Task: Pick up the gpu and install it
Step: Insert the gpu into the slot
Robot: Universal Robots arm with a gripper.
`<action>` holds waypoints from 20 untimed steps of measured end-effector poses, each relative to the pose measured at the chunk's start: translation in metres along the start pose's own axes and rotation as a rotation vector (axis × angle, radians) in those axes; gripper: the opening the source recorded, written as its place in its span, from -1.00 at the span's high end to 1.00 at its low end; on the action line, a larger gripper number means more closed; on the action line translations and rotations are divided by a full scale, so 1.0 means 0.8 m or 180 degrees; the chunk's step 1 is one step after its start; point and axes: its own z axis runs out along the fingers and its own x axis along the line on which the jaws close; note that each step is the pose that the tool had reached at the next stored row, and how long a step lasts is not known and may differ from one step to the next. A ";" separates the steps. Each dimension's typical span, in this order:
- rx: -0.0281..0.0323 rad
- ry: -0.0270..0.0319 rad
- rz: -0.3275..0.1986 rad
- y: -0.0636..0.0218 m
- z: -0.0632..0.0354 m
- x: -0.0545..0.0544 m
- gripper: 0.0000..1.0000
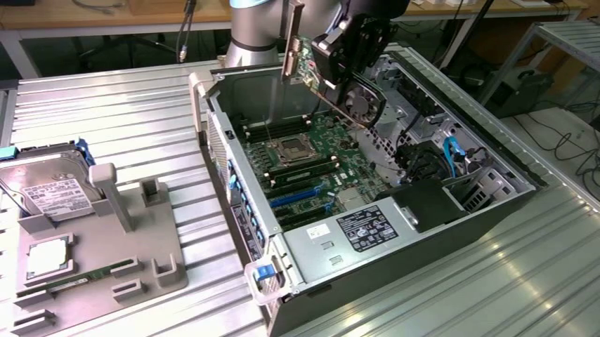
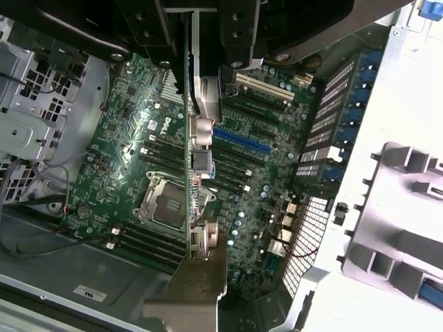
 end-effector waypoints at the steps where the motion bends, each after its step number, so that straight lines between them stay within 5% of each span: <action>1: 0.0000 0.0000 -0.0017 0.000 0.000 0.000 0.44; 20: -0.0002 0.0013 -0.0410 0.000 0.000 0.000 0.44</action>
